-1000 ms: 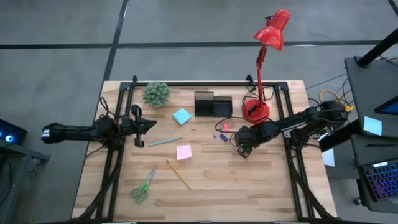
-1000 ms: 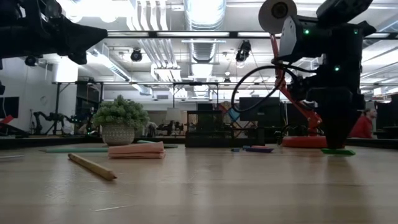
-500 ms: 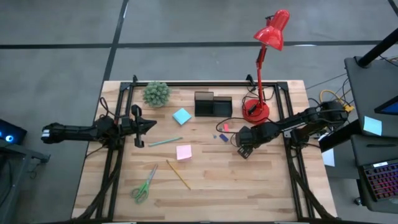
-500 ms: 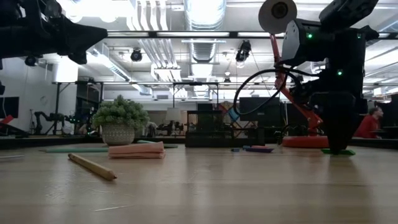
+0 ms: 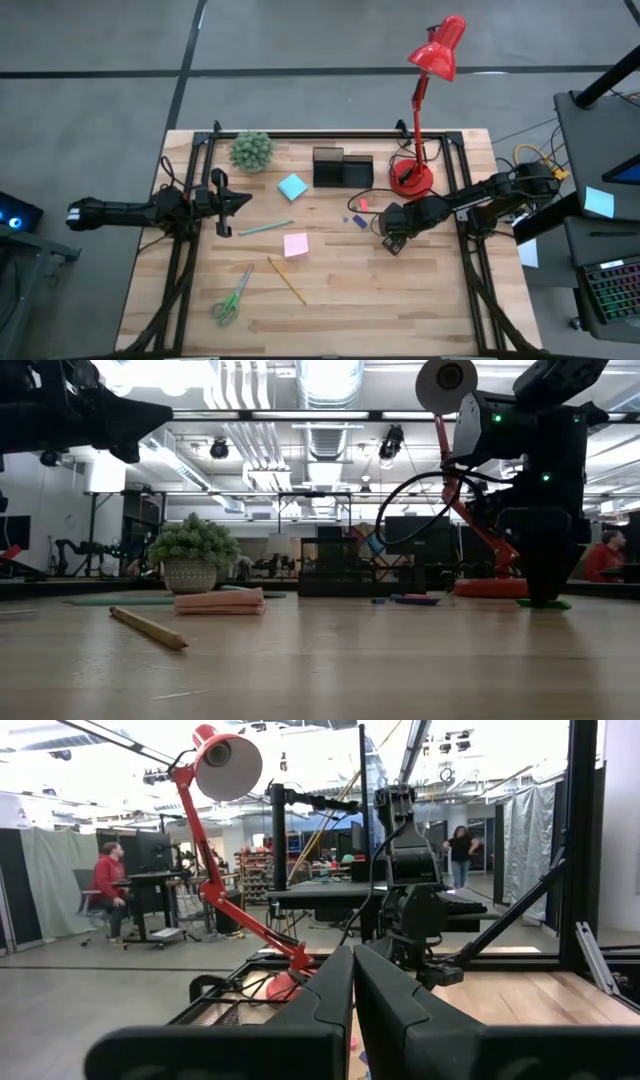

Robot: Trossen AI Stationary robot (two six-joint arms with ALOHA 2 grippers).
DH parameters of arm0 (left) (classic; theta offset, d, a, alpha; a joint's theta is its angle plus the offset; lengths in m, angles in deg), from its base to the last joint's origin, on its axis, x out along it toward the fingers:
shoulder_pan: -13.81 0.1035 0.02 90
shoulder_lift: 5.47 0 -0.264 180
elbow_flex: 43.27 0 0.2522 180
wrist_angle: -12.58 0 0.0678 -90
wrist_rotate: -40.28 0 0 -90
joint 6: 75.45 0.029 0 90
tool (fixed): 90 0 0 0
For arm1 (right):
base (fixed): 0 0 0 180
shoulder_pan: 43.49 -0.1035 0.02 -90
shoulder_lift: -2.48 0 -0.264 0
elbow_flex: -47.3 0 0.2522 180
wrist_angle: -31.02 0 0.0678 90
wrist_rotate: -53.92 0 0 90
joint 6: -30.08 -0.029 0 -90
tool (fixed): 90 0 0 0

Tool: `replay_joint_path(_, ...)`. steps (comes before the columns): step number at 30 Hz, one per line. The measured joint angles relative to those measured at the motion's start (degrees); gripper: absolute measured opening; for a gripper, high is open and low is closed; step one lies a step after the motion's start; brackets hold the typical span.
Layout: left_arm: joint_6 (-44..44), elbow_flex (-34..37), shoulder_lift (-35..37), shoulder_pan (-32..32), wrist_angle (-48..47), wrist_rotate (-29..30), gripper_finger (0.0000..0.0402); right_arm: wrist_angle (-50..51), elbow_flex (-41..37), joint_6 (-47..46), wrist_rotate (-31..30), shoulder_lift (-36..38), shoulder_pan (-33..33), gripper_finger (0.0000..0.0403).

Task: Pick and place office supplies into organizer
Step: Put the green eraser into the desk organizer

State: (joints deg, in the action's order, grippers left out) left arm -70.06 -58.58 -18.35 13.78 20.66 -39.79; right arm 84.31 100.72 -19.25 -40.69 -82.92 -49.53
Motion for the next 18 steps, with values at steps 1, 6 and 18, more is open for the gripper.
replay_joint_path(1,-0.02,0.00,0.00,0.01,-0.01,0.00,0.0000,0.02,-0.02,0.02,0.02,0.00,0.00,0.0203)
replay_joint_path(6,0.00,0.00,0.00,0.00,-0.02,0.00,0.0000,0.00,-0.02,0.00,0.04,0.00,0.00,0.0203)
replay_joint_path(18,-0.01,0.00,0.00,0.01,-0.04,0.00,0.0000,-0.09,-0.02,-0.17,0.48,0.00,-0.02,0.0175)
